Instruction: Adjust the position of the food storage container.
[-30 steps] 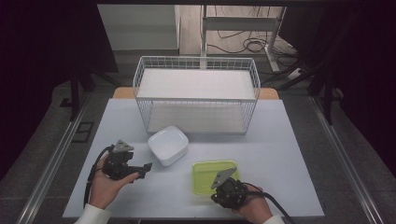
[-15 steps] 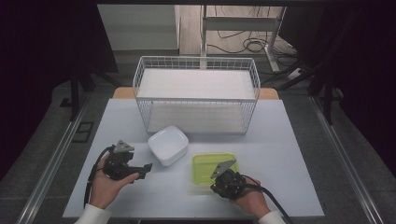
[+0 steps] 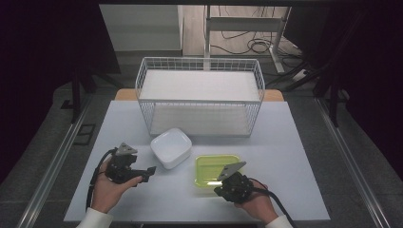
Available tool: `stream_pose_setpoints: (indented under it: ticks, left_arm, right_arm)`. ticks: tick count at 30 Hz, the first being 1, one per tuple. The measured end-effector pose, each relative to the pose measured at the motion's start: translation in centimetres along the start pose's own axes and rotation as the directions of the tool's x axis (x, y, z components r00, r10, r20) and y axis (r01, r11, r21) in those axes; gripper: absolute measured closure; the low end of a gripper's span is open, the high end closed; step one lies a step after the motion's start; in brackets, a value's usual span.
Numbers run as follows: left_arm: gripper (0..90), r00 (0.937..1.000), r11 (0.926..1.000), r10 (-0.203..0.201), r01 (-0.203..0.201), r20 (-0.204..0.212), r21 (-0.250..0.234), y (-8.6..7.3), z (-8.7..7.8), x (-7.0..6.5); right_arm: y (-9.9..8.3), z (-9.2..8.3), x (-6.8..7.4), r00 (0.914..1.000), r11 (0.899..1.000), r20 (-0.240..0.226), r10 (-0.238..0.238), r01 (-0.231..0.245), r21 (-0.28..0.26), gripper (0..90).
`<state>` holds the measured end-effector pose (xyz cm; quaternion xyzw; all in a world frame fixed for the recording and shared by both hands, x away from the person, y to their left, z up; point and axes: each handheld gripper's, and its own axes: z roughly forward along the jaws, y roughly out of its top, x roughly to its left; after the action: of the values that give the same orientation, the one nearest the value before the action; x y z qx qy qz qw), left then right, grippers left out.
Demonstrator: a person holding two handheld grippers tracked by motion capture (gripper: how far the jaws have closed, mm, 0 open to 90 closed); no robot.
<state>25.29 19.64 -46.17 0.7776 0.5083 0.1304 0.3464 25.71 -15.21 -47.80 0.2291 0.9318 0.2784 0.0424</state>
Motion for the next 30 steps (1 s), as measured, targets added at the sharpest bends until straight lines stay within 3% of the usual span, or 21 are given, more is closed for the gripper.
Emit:
stream_pose_setpoints:
  ticks: [4,8,9,10,13,15,16,17,20,22,25,30]
  left_arm:
    - [16.1,0.9986,0.9997,-0.011,0.012,0.051,-0.023,0.5,-0.5,-0.6]
    - [16.1,0.9975,0.9996,-0.01,0.012,0.069,-0.026,0.8,-0.4,-0.8]
    - [16.2,0.9971,0.9996,-0.009,0.011,0.076,-0.024,0.9,-0.3,-0.9]
    - [16.2,0.9971,0.9996,-0.009,0.011,0.076,-0.024,0.9,-0.3,-0.9]
    - [16.3,0.9966,0.9981,-0.035,0.039,0.074,-0.048,1.0,-0.3,-0.9]
    - [16.5,0.9962,0.9974,-0.041,0.046,0.076,-0.055,1.0,-0.3,-0.9]
    - [16.5,0.996,0.9968,-0.048,0.053,0.075,-0.06,0.9,-0.3,-1.0]
    - [16.9,0.9957,0.9959,-0.056,0.061,0.074,-0.067,0.8,-0.4,-1.1]
    - [17.9,0.9951,0.9951,-0.061,0.066,0.078,-0.073,0.8,-0.7,-1.3]
    - [19.2,0.9944,0.9947,-0.068,0.074,0.081,-0.072,0.8,-0.8,-1.4]
    - [21.1,0.9886,0.9922,-0.104,0.111,0.11,-0.058,0.9,-1.2,-1.5]
    - [22.2,0.9872,0.9927,-0.108,0.114,0.117,-0.041,0.9,-1.1,-1.6]
  right_arm:
    - [-0.2,-1.9,0.0,0.9996,0.998,-0.011,0.028,-0.028,-0.056,89.0]
    - [-0.6,-3.3,-0.8,0.9977,0.993,0.006,0.068,-0.067,-0.099,87.9]
    - [-0.8,-4.1,-1.8,0.9936,0.986,0.024,0.11,-0.106,-0.132,85.1]
    - [-0.8,-4.1,-1.8,0.9936,0.986,0.024,0.11,-0.106,-0.132,85.1]
    - [-1.5,-5.1,-3.4,0.9794,0.964,0.037,0.198,-0.188,-0.189,71.1]
    - [-1.8,-5.5,-4.3,0.9626,0.944,0.048,0.267,-0.251,-0.216,56.8]
    - [-1.8,-5.5,-4.3,0.9626,0.944,0.048,0.267,-0.251,-0.216,56.8]
    - [-2.0,-6.0,-5.0,0.9463,0.923,0.061,0.318,-0.294,-0.248,46.7]
    - [-2.0,-6.5,-5.4,0.9374,0.91,0.052,0.344,-0.319,-0.266,37.8]
    - [-2.0,-6.7,-5.5,0.9351,0.904,0.047,0.351,-0.326,-0.276,33.5]
    - [-2.2,-6.6,-5.6,0.9326,0.902,0.046,0.358,-0.333,-0.276,30.0]
    - [-2.5,-6.4,-5.9,0.9268,0.9,0.055,0.372,-0.345,-0.267,26.5]
